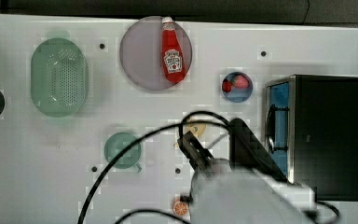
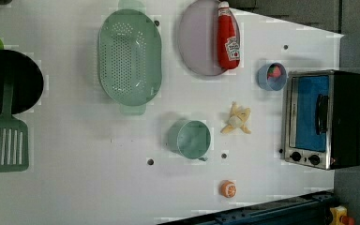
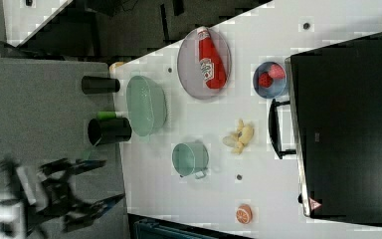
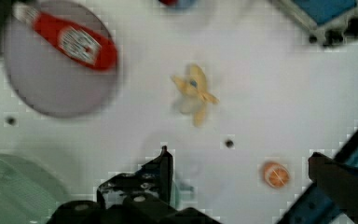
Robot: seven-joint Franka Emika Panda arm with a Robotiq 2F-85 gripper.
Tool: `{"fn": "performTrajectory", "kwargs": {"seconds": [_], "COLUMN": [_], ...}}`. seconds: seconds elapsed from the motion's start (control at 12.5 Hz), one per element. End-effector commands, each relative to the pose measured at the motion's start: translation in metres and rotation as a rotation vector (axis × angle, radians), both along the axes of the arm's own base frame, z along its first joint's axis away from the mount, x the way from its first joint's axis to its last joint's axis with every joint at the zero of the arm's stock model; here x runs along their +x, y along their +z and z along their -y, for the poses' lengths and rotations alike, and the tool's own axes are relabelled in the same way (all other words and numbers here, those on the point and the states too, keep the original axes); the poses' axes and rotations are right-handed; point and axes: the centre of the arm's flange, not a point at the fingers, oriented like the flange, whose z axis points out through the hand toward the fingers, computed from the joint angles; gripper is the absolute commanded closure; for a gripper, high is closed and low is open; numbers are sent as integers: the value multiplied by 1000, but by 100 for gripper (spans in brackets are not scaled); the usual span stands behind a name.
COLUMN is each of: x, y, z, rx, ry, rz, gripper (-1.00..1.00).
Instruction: Pick banana from table and place on oven.
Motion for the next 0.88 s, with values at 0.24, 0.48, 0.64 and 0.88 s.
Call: {"fn": "performTrajectory", "kwargs": {"seconds": [0.24,0.48,0.64,0.88], "x": [46,64,73,79], "y": [-90,-154,-200,-267], "z": [0,-1,-4,-7], "rx": [-17,-21,-24,-29], "ry": [-8,-3,2,11], "rz": [-137,-144,-126,-111], "gripper": [-100,-100,-100,-100]}}
